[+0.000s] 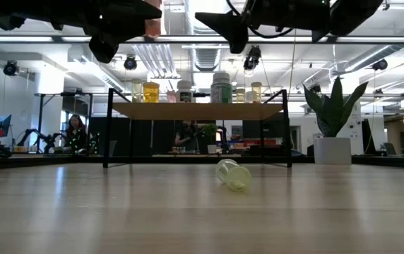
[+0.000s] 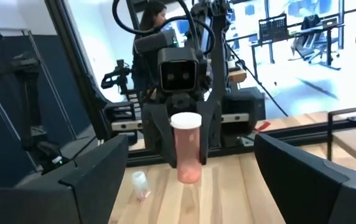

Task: Pick and place medicine bottles onto shelf by color
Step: Put the pink medicine bottle on the shelf

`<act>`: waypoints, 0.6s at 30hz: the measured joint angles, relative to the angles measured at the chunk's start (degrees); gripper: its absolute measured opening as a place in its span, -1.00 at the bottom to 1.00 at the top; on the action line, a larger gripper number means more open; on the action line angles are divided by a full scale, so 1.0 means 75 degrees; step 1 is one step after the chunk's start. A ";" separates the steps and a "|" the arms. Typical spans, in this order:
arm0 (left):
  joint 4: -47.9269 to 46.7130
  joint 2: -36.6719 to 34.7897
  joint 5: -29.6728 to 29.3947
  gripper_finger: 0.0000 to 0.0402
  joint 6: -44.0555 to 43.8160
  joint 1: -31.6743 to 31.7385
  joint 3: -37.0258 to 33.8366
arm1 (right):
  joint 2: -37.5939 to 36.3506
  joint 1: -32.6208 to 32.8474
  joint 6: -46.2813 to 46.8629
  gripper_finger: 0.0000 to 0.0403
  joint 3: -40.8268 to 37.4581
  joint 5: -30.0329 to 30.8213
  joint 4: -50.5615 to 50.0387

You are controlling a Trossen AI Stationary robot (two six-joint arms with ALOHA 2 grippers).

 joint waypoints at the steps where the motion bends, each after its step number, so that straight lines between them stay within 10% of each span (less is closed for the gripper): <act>1: 0.0000 0.0000 0.0000 -0.57 0.0000 0.0000 0.0000 | 0.0073 0.0028 0.0011 0.68 0.0059 -0.0014 0.0029; 18: 0.0180 0.0000 0.0190 -0.57 -0.0050 -0.0041 0.0003 | 0.1400 0.0074 -0.0229 0.68 0.1806 -0.0217 -0.1151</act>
